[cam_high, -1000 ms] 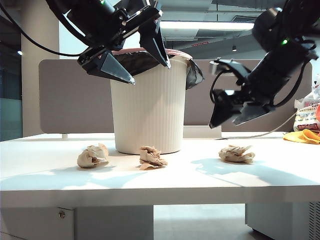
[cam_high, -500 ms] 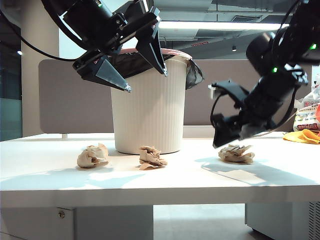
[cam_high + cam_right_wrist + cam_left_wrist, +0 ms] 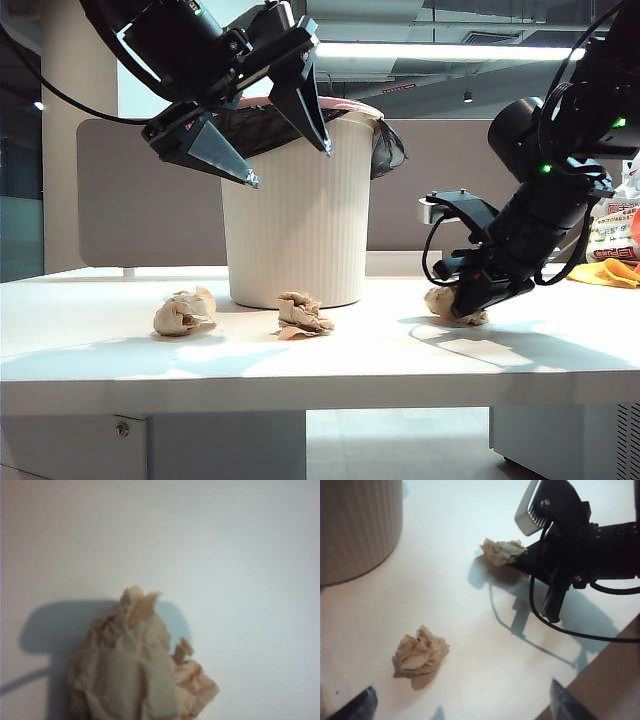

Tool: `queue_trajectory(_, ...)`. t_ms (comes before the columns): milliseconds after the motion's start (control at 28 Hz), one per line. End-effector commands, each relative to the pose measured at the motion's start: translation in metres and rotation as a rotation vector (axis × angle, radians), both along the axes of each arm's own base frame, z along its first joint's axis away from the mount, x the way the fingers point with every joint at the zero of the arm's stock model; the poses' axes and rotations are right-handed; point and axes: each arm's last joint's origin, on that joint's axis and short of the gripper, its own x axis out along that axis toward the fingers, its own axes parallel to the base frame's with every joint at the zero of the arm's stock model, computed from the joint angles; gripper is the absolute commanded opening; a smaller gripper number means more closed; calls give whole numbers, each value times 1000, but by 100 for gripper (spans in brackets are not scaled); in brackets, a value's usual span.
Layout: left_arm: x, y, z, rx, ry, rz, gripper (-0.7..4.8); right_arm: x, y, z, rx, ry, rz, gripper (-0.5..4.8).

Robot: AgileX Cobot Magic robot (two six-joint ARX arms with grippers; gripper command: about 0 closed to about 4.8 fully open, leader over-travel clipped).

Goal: Pick up all the trash on the table and put it in the trash can.

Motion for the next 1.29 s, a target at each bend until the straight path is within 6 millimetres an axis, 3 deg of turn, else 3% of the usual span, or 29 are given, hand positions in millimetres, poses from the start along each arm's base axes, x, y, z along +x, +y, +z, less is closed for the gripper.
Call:
queue_trajectory(36, -1, 0, 3, -10, -11, -5, 479, -5, 1, 28, 24, -62, 0, -5)
queue_trajectory(179, 0, -1, 6, -28, -35, -4, 479, -20, -3, 81, 80, -173, -15, -6)
queue_trajectory(321, 0, 1, 25, -60, -101, 21, 479, -47, -8, 163, 189, -391, -29, -6)
queue_trajectory(536, 5, 14, 93, -144, -280, 114, 479, -57, -8, 263, 306, -648, 27, -5)
queue_trajectory(678, 8, 29, 143, -199, -370, 152, 479, -49, -2, 306, 350, -736, 59, -5)
queue_trajectory(857, 4, 44, 183, -155, -500, 153, 479, -26, 12, 330, 364, -732, 95, -5)
queue_trajectory(964, 2, 49, 192, -110, -540, 141, 479, -6, 27, 332, 393, -699, 107, -5)
queue_trajectory(1142, 1, 49, 192, -74, -540, 116, 479, 27, 61, 318, 422, -629, 149, -5)
queue_trajectory(1285, 4, 51, 185, -32, -497, 142, 479, 48, 82, 295, 385, -551, 120, -6)
